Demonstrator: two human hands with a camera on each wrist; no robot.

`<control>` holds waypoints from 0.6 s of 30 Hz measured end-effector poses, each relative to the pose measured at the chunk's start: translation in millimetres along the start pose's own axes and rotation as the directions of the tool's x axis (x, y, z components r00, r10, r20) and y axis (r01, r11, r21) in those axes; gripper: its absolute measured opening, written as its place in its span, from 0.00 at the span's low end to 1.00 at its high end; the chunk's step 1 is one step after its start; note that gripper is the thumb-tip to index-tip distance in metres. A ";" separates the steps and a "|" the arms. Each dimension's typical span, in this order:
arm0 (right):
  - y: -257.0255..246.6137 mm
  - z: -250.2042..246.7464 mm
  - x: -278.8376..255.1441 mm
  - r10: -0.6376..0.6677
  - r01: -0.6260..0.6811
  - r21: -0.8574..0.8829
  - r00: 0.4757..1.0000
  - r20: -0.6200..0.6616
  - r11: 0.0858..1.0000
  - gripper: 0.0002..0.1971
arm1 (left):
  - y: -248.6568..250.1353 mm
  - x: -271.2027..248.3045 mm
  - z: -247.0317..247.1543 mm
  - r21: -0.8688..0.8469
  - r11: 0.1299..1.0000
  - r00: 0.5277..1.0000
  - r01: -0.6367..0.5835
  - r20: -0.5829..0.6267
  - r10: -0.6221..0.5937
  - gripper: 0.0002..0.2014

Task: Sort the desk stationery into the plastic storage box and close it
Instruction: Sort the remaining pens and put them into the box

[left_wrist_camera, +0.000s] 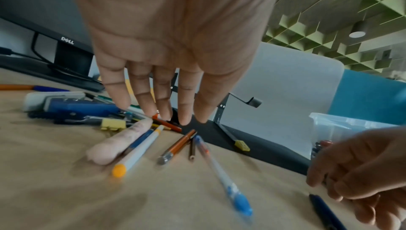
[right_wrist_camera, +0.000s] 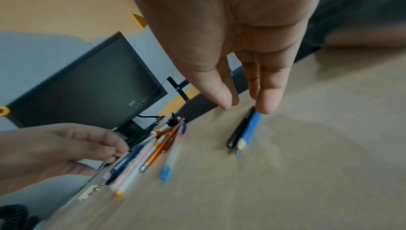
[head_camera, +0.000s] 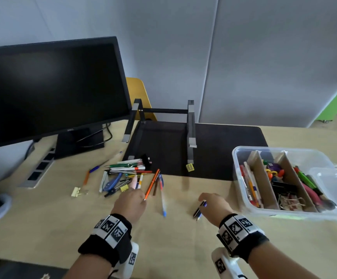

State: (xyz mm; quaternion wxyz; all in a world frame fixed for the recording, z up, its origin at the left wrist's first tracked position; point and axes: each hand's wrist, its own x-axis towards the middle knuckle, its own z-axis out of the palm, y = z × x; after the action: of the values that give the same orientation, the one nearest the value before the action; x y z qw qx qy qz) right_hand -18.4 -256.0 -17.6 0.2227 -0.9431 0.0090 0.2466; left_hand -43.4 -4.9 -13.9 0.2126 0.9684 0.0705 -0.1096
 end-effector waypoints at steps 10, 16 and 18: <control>-17.0 30.9 21.7 0.183 -0.189 -0.044 0.976 -0.118 0.981 0.12 | -30.3 24.7 -1.8 -0.043 0.997 0.998 0.066 0.014 -0.066 0.04; -36.0 44.3 31.2 0.171 -0.219 -0.260 0.966 -0.195 0.940 0.17 | -28.7 43.4 -2.1 -0.084 0.996 0.998 0.040 0.051 -0.036 0.06; -39.6 50.5 34.8 0.155 -0.228 -0.355 0.963 -0.222 0.907 0.17 | -25.0 51.3 -2.0 -0.075 0.997 0.997 0.016 0.071 -0.010 0.07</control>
State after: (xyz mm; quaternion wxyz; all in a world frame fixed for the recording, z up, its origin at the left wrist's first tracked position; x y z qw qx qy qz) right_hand -6.1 -195.7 -56.8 0.0099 -0.9818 0.0751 0.1739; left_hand 1.9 23.1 -34.4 0.2507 0.9548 0.0734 -0.1422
